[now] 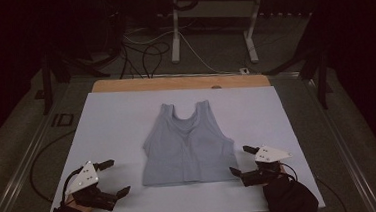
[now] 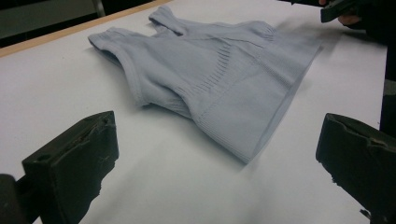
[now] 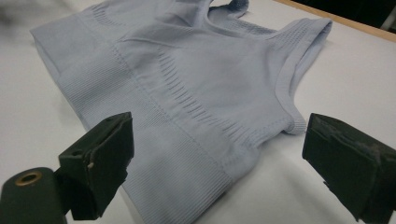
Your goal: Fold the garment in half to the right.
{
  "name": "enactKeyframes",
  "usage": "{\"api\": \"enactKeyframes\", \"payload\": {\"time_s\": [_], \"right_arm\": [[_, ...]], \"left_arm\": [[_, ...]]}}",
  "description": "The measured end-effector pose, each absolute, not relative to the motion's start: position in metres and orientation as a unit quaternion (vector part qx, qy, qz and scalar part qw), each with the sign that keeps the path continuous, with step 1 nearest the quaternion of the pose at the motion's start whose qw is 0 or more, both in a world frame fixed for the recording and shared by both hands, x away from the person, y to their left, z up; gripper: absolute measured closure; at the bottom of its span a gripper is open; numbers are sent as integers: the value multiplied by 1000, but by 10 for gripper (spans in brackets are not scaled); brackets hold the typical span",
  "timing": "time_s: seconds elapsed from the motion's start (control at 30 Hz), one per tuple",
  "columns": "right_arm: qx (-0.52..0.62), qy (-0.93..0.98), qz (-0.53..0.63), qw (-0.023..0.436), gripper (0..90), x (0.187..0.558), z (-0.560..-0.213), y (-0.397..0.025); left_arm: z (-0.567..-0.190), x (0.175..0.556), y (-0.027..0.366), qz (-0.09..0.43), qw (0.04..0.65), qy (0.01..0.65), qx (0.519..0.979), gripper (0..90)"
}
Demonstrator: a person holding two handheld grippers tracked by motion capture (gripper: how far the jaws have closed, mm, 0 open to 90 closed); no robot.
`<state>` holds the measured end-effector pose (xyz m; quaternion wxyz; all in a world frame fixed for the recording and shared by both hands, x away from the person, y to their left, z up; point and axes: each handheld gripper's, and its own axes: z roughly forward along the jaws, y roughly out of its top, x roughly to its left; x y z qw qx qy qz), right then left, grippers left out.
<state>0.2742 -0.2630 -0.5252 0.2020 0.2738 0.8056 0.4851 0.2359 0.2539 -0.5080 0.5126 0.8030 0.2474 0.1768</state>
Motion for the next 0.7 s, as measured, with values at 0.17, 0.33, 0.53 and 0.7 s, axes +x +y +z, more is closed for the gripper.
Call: {"api": "enactKeyframes", "payload": {"time_s": [0.17, 0.33, 0.53, 0.7], "right_arm": [[273, 810, 476, 206, 91, 275, -525, -261], [272, 810, 477, 206, 91, 275, -525, -261], [270, 808, 481, 207, 91, 275, -525, -260], [264, 814, 478, 198, 91, 275, -523, -258]], "left_arm": [[-509, 235, 254, 174, 508, 246, 807, 3], [-508, 235, 253, 170, 509, 244, 808, 3], [-511, 236, 251, 170, 493, 244, 817, 3], [-509, 234, 249, 155, 500, 231, 820, 3]]}}
